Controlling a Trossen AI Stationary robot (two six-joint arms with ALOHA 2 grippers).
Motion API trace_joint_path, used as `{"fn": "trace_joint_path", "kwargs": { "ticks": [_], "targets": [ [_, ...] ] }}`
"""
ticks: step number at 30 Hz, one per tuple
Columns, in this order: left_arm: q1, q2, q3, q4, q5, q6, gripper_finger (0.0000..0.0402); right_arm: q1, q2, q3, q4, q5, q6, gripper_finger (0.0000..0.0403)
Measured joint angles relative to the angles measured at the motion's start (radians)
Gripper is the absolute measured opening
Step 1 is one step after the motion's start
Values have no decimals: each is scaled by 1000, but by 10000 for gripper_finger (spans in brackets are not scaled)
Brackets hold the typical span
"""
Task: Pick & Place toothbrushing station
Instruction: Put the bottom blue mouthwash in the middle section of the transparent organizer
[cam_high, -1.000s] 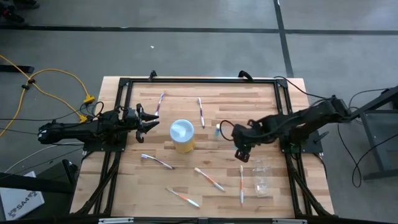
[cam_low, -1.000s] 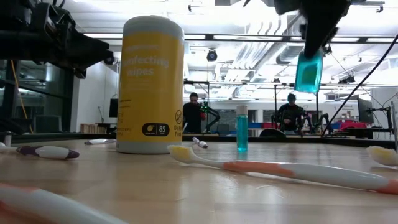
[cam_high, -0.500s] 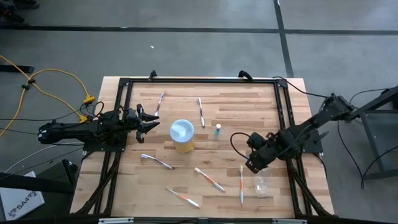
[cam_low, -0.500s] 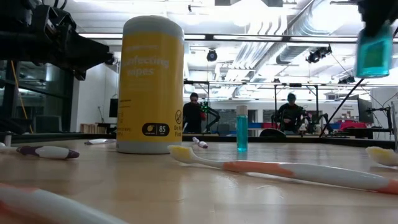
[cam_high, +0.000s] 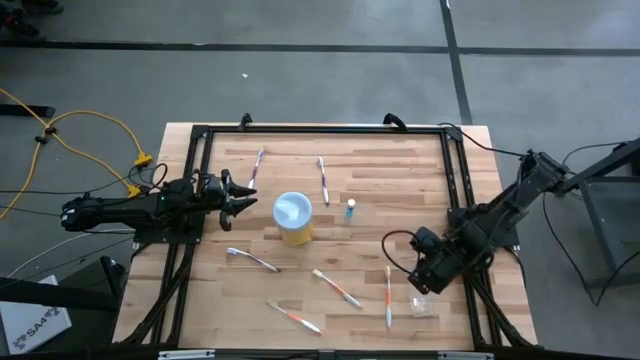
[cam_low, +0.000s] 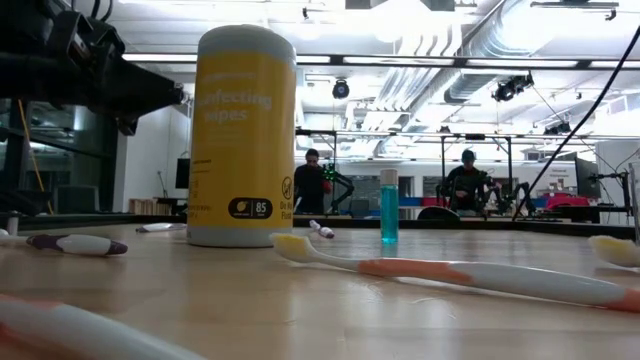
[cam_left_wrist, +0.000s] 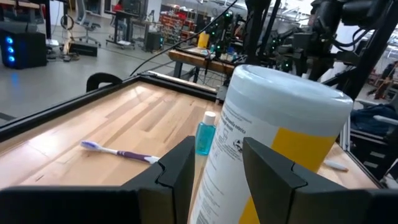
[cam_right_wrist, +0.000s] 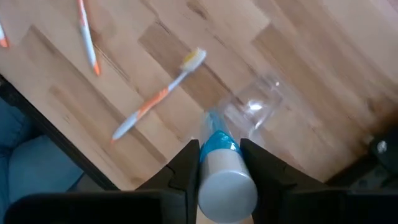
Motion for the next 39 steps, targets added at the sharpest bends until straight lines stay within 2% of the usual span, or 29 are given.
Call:
{"fn": "trace_joint_path", "kwargs": {
  "ticks": [11, 31, 39],
  "targets": [
    [0, 0, 0, 0, -2, -12, 130, 158, 12, 0, -29, 106, 226, 86],
    [0, 0, 0, -1, -3, -15, 130, 174, 190, -2, -17, 78, 221, 86],
    [0, 0, 0, -1, -2, -14, 130, 174, 201, -3, -7, 82, 244, 86]
  ]
}}
